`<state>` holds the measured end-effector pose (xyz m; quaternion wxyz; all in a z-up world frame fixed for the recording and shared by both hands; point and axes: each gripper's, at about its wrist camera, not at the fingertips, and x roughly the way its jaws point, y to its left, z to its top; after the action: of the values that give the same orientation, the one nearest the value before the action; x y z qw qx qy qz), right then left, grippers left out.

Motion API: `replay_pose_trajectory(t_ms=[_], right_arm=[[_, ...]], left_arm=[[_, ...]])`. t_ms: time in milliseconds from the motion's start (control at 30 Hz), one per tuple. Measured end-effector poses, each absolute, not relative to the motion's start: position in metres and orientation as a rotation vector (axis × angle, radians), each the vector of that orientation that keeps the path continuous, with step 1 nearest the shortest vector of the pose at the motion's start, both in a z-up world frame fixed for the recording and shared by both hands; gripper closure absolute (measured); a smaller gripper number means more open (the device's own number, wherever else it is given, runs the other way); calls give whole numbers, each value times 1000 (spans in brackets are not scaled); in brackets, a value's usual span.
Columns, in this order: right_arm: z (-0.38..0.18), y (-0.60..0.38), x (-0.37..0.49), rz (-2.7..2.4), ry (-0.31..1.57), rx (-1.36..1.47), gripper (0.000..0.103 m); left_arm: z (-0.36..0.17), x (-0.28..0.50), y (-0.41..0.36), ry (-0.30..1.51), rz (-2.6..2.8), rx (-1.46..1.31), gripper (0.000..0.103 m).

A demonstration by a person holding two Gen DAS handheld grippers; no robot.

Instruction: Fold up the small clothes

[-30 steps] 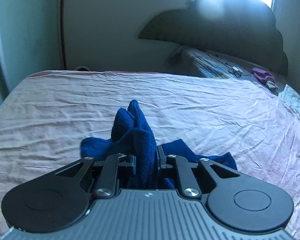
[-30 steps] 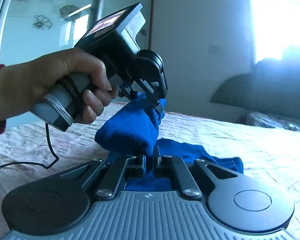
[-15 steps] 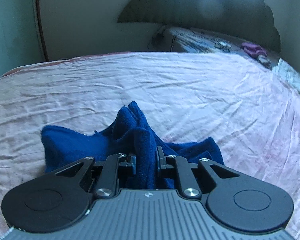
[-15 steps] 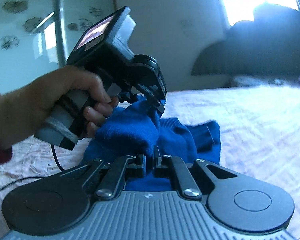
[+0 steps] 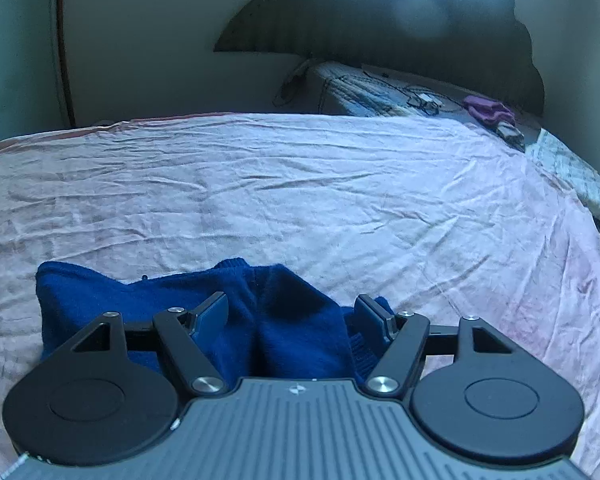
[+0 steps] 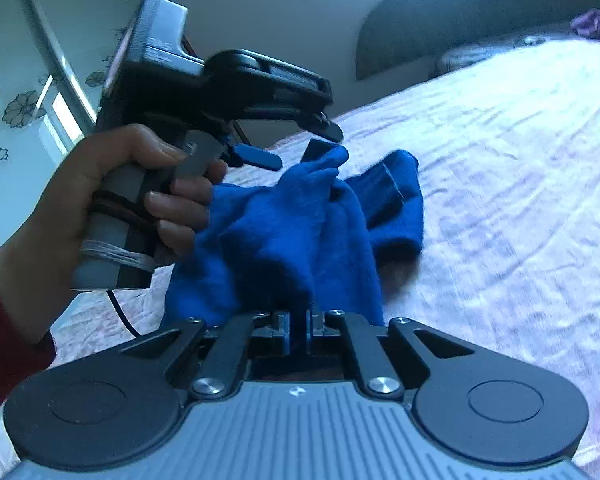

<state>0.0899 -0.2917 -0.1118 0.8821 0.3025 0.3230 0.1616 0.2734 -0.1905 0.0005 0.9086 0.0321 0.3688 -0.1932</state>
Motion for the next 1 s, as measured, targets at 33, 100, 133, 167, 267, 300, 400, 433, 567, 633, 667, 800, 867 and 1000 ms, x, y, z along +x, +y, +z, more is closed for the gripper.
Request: replay_pose_trajectory(t_ms=[33,100,133,167,267,300,400,433,567,633,667,800,867,1000], right_arm=[[-112,-293,91,335,684,639,95],[-115,-296,91,336,701,662,93],[-117,-298,92,335,708,678,90],[-120,-301,93,335,716,701,84],[-124,-310,94,336,720,766,70],[-125,-312,94,334,717,781,69],[-128,-319,93,328,711,826,67],[-127,-321,91,312,700,834,67],[-131,-332,86,283,720,852,79],[-128,-341,84,261,717,863,78],[-121,-346,81,217,695,832,76],[-92,-362,101,215,597,738,49],[-87,-361,130,289,617,733,36],[-89,-339,192,385,709,671,36]], left_arm=[[1,273,-188,755,-399,53,31],[5,273,-182,746,-400,15,31],[8,273,-176,734,-404,-17,30],[10,273,-171,723,-406,-46,29],[21,273,-156,702,-395,-111,28],[24,272,-151,697,-389,-117,27],[29,261,-137,701,-359,-85,26],[29,255,-132,698,-350,-62,25],[22,224,-112,681,-320,31,24],[16,206,-104,662,-312,70,22],[13,198,-100,652,-312,87,19],[-2,170,-97,632,-337,149,17],[-10,159,-101,633,-358,190,17],[-26,143,-104,630,-382,247,16]])
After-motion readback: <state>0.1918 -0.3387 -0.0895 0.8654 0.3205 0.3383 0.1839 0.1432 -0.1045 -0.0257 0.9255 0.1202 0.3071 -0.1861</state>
